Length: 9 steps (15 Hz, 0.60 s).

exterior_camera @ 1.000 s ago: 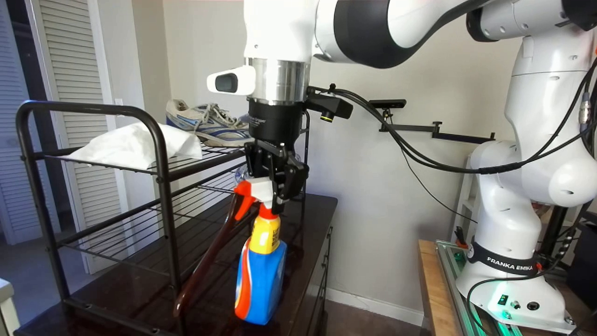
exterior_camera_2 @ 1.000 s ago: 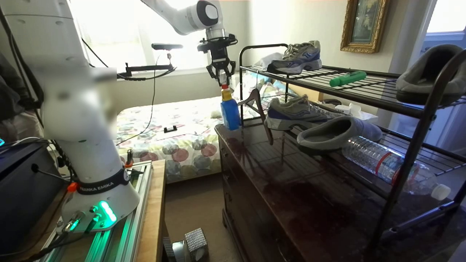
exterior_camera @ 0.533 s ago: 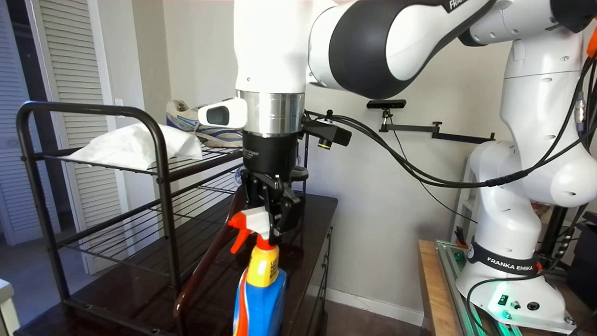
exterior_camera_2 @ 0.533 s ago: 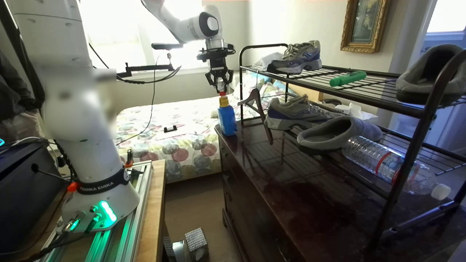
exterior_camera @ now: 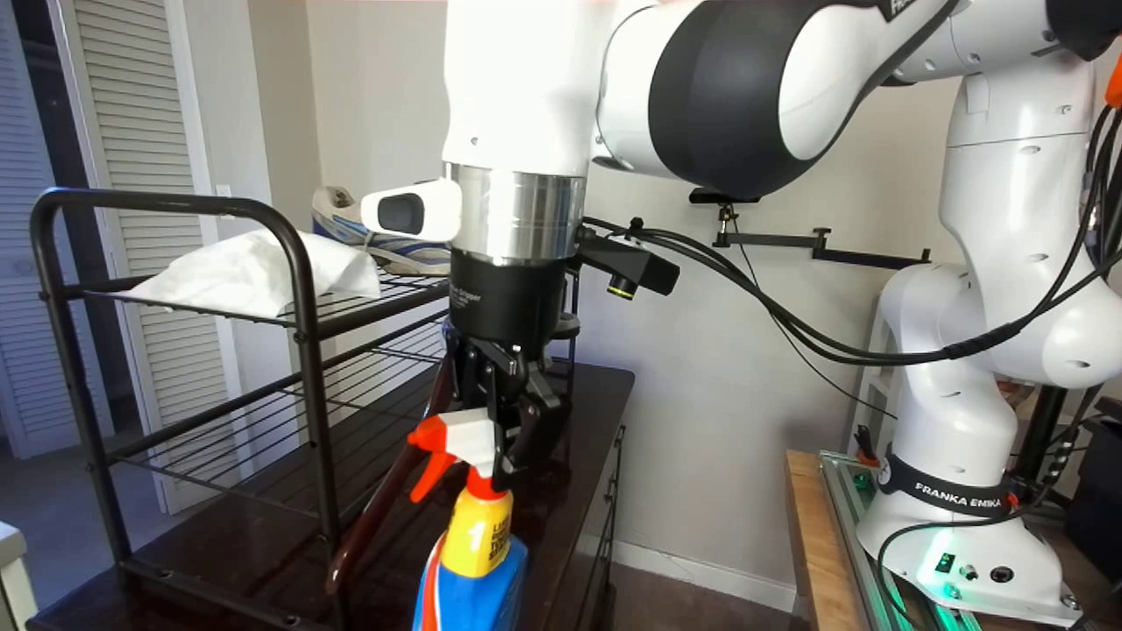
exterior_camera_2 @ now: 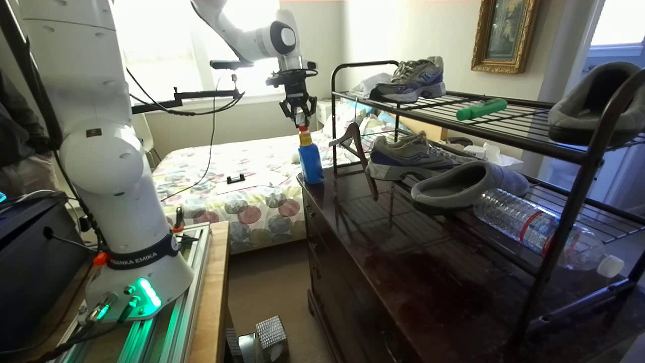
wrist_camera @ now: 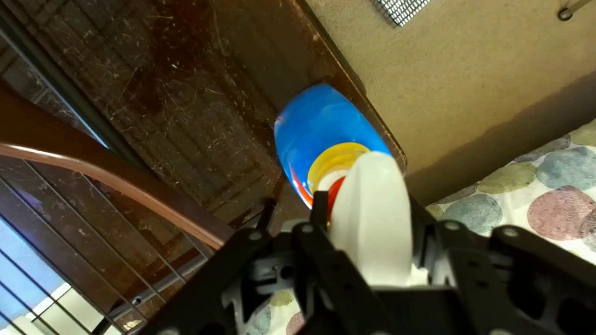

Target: Move the blue bottle to the left

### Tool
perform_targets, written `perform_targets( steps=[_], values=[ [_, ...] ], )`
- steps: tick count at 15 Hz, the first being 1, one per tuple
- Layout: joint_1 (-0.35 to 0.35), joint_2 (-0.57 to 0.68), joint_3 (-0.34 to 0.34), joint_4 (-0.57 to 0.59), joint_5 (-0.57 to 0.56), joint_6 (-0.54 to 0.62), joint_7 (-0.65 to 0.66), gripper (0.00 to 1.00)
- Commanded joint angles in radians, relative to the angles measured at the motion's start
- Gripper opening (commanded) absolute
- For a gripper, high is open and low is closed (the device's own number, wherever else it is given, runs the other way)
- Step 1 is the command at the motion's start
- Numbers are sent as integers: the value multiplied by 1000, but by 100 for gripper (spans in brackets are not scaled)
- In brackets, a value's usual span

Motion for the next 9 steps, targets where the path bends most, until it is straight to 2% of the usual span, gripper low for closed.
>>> perform_targets(
  steps=[1, 9],
  values=[
    [16, 26, -2, 52, -58, 3, 69, 13],
    [19, 89, -9, 147, -47, -56, 55, 13]
  ],
)
